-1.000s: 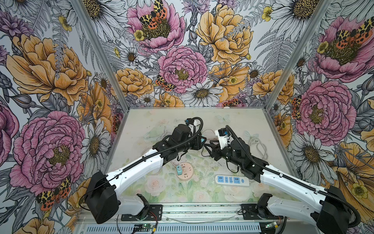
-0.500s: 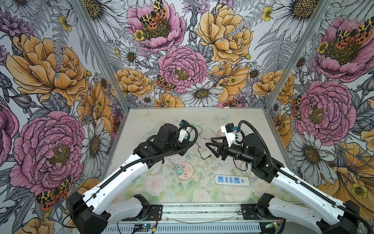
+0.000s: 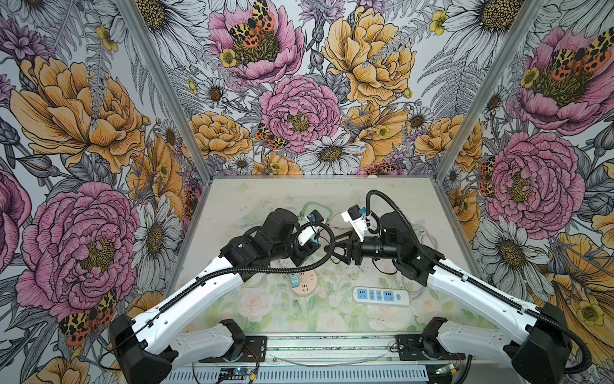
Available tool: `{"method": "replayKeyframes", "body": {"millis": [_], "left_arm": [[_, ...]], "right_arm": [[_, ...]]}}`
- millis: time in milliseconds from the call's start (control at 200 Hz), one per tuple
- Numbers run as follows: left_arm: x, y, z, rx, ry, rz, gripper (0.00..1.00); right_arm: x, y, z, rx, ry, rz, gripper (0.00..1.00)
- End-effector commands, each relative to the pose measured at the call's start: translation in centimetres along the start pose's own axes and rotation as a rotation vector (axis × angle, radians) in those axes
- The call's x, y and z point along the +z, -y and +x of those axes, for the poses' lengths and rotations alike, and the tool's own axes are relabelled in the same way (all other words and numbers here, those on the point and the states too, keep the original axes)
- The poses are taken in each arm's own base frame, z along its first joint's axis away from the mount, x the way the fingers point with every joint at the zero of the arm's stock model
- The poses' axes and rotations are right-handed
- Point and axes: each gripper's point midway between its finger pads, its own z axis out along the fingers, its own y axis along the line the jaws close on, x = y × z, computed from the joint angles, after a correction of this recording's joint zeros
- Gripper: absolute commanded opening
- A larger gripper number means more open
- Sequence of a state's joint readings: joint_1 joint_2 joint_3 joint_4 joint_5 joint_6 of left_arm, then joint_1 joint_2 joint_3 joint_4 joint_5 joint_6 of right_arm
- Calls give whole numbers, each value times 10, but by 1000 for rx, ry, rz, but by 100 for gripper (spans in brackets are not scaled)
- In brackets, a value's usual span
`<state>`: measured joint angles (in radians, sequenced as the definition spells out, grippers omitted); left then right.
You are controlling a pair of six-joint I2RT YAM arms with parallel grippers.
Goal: Insert the plug
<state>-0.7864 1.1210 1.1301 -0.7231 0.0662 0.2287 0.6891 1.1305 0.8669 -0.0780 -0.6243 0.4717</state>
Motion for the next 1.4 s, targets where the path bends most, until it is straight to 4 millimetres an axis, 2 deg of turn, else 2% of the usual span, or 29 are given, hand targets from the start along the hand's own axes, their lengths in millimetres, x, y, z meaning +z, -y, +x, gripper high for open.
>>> {"method": "replayKeyframes", "body": {"millis": [0,135,435,766,936,1166,1391], "left_arm": [[-3,8,-11,43,20,44,34],[-1,13,-12,52,17,62,35],[0,23,-18,95,25,91,36],[14,29,-10,109,-19,105,37],[13,30,-13,120,-11,104,37],[12,32,-17,139,-4,101,38],[23,36,-12,179,-51,82,40]], "right_arm": [[-12,-11,-16,-41,63,-33,60],[-15,-10,-19,-25,89,-51,63],[2,7,-10,51,35,-48,62],[5,0,-19,56,69,-105,62],[8,5,-13,76,47,-100,62],[19,21,0,127,-6,-61,60],[25,28,4,140,-38,-46,59]]}}
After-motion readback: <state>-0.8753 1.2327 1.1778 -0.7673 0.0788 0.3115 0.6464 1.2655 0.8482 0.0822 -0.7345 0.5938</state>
